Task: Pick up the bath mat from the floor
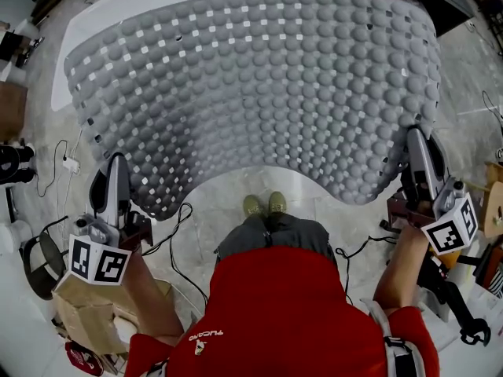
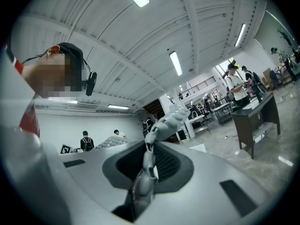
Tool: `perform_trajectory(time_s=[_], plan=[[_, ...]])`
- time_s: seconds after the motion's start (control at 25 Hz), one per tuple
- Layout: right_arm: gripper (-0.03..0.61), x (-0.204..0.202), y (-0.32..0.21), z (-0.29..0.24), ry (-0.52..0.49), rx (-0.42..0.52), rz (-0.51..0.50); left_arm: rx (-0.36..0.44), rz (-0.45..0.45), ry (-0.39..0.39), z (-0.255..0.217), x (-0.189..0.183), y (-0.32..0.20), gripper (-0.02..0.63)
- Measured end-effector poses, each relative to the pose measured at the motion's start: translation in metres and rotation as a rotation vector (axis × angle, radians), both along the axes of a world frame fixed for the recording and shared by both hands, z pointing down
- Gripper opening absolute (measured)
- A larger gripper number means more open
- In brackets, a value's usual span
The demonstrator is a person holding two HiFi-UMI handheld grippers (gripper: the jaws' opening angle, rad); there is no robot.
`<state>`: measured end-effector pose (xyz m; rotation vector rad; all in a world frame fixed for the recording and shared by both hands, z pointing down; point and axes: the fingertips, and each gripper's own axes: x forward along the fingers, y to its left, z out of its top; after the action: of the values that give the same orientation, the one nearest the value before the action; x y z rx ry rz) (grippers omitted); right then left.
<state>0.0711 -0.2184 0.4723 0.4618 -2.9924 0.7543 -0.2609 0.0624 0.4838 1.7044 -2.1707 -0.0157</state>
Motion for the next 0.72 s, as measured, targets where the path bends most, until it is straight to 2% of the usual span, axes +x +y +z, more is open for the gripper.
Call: perform_trajectory(time_s=[0.16,0.4,0.72], plan=[[0.046,-0.007,0.009,-0.033,-0.007,0.034,-0.009,0.019,0.016,-0.003,-0.015,-0.002,0.005,0.04],[0.046,-0.01,0.01,-0.003,-0.028,0.044,-0.009,0.035,0.02,0.001,0.018,-0.002,0.005,0.038],[0.046,-0.009,0.009,-0.003,-0.041,0.053,-0.002,0.047,0.032,-0.012,0.014,0.0,0.003,0.038]])
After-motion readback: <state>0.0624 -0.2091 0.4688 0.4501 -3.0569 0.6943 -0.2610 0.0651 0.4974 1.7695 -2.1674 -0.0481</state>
